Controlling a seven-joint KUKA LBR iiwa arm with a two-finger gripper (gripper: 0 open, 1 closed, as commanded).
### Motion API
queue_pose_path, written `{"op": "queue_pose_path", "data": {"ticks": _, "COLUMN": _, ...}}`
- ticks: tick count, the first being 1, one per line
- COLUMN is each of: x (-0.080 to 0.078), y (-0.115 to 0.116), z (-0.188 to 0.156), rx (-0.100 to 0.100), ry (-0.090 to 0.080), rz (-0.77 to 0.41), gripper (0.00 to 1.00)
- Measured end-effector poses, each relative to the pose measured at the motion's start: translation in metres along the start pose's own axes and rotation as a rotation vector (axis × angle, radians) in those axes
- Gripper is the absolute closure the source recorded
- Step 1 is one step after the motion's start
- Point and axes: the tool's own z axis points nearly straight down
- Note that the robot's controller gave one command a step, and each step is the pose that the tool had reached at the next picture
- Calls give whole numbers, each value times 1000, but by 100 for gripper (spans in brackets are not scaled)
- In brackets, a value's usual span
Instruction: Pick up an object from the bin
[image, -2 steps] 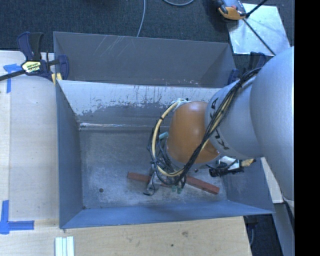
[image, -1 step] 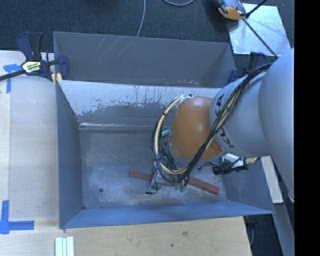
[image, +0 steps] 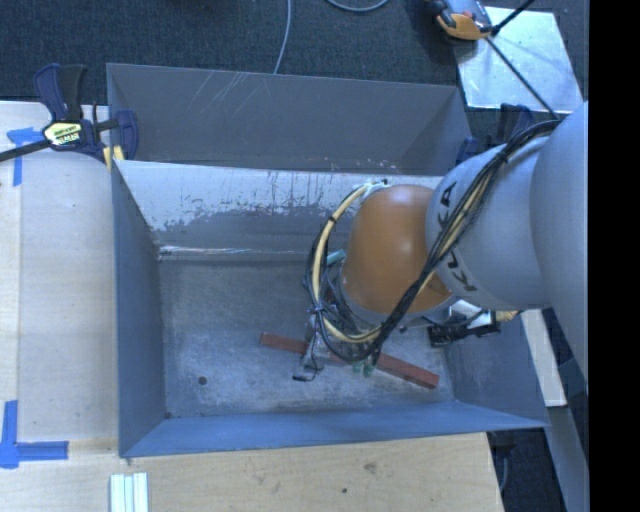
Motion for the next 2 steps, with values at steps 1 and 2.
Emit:
{"op": "queue_pose_path", "data": {"ticks": 1, "x": 0, "y": 0, "z": -6, "rx": -1, "ry": -2, "rz": 0, "gripper": 100}}
{"op": "queue_pose_path", "data": {"ticks": 2, "x": 0, "y": 0, "z": -44, "rx": 1, "ry": 3, "rz": -1, "gripper": 100}}
